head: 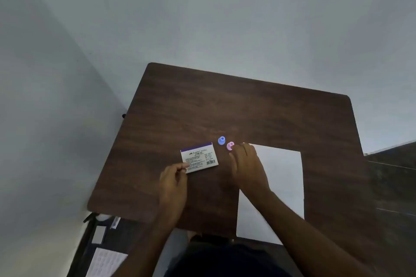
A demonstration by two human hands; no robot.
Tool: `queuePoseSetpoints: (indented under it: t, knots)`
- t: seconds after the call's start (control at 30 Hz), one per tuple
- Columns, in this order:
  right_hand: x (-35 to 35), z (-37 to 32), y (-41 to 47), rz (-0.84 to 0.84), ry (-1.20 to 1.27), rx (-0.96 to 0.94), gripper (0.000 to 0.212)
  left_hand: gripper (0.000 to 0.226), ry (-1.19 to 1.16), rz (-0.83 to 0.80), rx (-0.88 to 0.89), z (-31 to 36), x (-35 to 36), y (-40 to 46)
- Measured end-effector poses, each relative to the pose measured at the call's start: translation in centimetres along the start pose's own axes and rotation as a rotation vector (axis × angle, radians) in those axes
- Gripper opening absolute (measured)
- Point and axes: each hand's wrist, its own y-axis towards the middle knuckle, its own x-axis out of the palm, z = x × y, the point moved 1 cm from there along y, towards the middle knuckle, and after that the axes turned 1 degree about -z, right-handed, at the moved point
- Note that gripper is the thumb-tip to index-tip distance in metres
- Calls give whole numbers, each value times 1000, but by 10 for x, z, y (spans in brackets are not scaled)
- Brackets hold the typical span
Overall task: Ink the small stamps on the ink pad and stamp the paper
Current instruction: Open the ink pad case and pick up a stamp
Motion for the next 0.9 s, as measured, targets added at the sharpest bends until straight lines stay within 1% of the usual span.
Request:
queuePoseSetpoints:
  t: [0.1, 0.17, 0.27, 0.33, 0.4, 0.53, 0.7, 0.9]
  knots:
    - [13, 5, 4, -47, 53, 111, 37, 21, -122, -68, -110, -8, 5, 5]
    - [20, 6, 8, -122, 96, 188, 38, 21, -167, -119, -191, -15, 10, 10]
    - [30, 4, 17, -232, 184, 171, 26, 24, -218, -130, -302, -21, 15, 16]
    - [36, 5, 21, -285, 207, 194, 16, 31, -253, -111, -378, -25, 18, 19]
    - [43, 6, 24, -322, 223, 237, 14, 37, -216, -113, -423, -28, 19, 21]
    - [53, 10, 25, -375, 279, 324, 27, 39, -149, -153, -453, -30, 19, 19]
    - [60, 14, 30, -450, 268, 332, 32, 35, -106, -165, -419, -28, 20, 19]
    - [64, 12, 30, -440, 301, 356, 35, 36, -117, -190, -431, -23, 22, 17]
